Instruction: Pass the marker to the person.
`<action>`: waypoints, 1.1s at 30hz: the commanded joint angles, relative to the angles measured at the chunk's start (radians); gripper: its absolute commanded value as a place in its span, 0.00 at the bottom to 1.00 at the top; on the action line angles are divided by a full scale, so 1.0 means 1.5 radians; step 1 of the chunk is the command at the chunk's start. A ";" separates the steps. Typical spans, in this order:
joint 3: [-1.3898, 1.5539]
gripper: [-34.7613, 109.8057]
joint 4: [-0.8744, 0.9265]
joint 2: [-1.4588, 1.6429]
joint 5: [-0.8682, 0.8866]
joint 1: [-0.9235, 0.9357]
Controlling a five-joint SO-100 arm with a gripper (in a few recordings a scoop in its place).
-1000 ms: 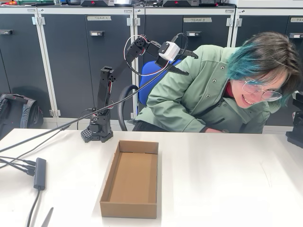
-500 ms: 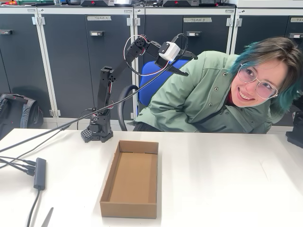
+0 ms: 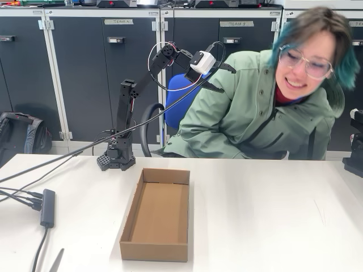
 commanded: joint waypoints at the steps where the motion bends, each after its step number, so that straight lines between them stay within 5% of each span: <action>1: -0.016 0.52 -0.001 0.047 -0.010 0.001; 33: -0.061 0.53 0.022 0.017 -0.020 0.011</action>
